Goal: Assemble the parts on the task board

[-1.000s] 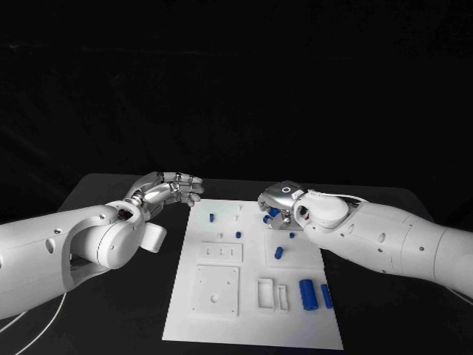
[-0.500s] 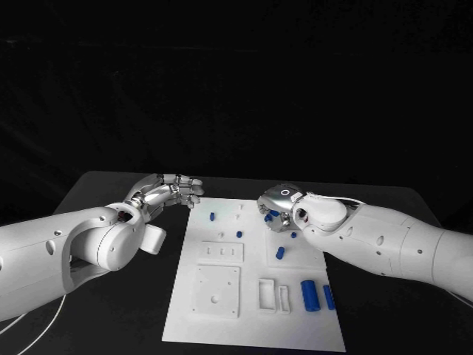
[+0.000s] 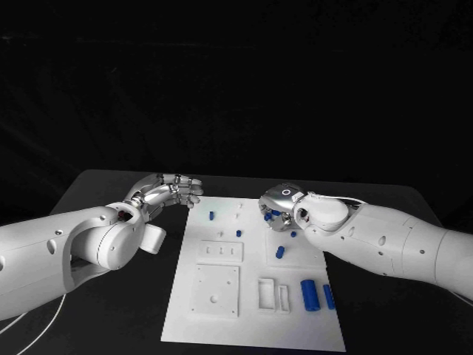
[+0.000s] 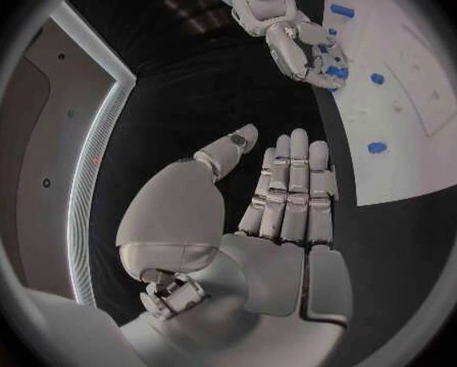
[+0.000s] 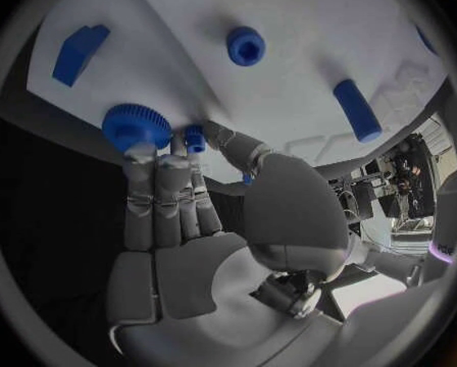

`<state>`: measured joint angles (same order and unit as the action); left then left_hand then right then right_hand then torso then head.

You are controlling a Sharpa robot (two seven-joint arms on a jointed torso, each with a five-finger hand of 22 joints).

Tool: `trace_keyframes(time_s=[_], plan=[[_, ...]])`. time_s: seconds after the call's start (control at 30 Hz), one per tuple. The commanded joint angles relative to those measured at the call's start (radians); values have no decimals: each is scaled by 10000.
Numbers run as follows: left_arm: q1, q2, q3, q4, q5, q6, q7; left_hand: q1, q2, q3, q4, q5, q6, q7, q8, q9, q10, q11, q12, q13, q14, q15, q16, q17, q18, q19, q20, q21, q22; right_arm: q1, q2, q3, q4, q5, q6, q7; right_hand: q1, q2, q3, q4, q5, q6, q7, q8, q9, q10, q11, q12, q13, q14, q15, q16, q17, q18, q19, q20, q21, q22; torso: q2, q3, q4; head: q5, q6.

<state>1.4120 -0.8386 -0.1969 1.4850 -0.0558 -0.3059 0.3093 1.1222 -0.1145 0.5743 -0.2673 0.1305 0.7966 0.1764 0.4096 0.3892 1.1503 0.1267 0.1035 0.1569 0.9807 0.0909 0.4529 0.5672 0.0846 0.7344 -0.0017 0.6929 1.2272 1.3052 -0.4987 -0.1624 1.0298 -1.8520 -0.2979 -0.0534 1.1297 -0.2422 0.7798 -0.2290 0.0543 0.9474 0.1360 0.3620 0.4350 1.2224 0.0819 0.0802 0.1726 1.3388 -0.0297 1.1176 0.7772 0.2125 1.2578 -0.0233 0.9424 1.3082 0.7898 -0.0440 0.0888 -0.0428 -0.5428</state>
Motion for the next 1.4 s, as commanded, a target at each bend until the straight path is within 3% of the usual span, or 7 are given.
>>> trace_keyframes(time_s=[0.03,0.2,0.4,0.7,0.8,1.0,1.4], plan=[[12,15,10,6,-36,160,36,-88,-4,17,72,-70,-55,35,-64,18,37,61,-46,-10,12,61,-72,-8,74,-50,-9,-41,-16,-41,-11,-23,6,-195,225,-28,135,20,64,-16,5,1,41,36,14,100,1,42,26,-50,-13,44,-24,493,93,-181,73,233,37,1,-5,-8,26],[12,19,10,-4,-36,155,25,-97,-6,17,80,-74,-62,38,-72,20,32,66,-60,-16,14,61,-82,-7,75,-53,-8,-40,-21,-44,-7,-24,52,-185,65,31,142,152,182,17,23,140,-8,79,50,254,-49,102,152,-66,-59,96,-103,493,76,-198,160,231,59,-8,-7,0,58],[12,19,10,-27,-36,159,12,-93,-8,21,79,-74,-65,39,-76,21,29,67,-69,-19,17,61,-88,-6,77,-54,-9,-39,-24,-45,-42,-21,169,-151,-478,-199,170,541,467,27,-37,698,-250,348,251,819,-293,387,525,-98,-296,225,-207,493,27,-254,405,254,87,-10,-7,-8,95],[12,21,10,-59,-35,167,5,-77,-12,30,71,-74,-68,40,-82,26,29,69,-82,-23,21,60,-98,-3,82,-57,-11,-36,-29,-45,-138,-10,592,-448,-1420,-1039,116,549,645,-121,-54,918,-363,478,488,1088,-456,560,980,-159,-457,305,-331,493,-93,-350,669,228,112,-22,-2,14,161],[12,14,9,-65,-35,156,-1,-71,-12,33,67,-73,-67,40,-83,28,30,70,-87,-25,23,59,-101,-1,83,-58,-11,-35,-30,-41,-145,68,705,-613,-1587,-1300,112,515,670,-159,-54,965,-386,499,535,1111,-475,578,1070,-162,-477,328,-353,493,-103,-371,712,222,112,-28,-9,15,199],[12,11,9,-56,-35,134,-6,-56,-18,39,54,-73,-68,40,-87,32,30,72,-98,-28,27,59,-109,1,85,-60,-11,-32,-34,-2,-58,246,797,-765,-1673,-1586,115,472,703,-186,-54,1007,-405,510,573,1114,-487,580,1150,-163,-489,356,-372,493,-106,-391,755,217,130,-42,-18,24,297],[13,82,10,-66,-35,122,-8,-44,-21,44,45,-72,-69,42,-91,36,32,74,-110,-32,32,58,-118,5,87,-61,-10,-27,-38,26,628,257,318,-924,-1635,-1924,121,438,740,-194,-53,1031,-416,509,597,1106,-491,571,1206,-167,-493,377,-389,493,-113,-405,784,213,156,-58,18,11,439]])
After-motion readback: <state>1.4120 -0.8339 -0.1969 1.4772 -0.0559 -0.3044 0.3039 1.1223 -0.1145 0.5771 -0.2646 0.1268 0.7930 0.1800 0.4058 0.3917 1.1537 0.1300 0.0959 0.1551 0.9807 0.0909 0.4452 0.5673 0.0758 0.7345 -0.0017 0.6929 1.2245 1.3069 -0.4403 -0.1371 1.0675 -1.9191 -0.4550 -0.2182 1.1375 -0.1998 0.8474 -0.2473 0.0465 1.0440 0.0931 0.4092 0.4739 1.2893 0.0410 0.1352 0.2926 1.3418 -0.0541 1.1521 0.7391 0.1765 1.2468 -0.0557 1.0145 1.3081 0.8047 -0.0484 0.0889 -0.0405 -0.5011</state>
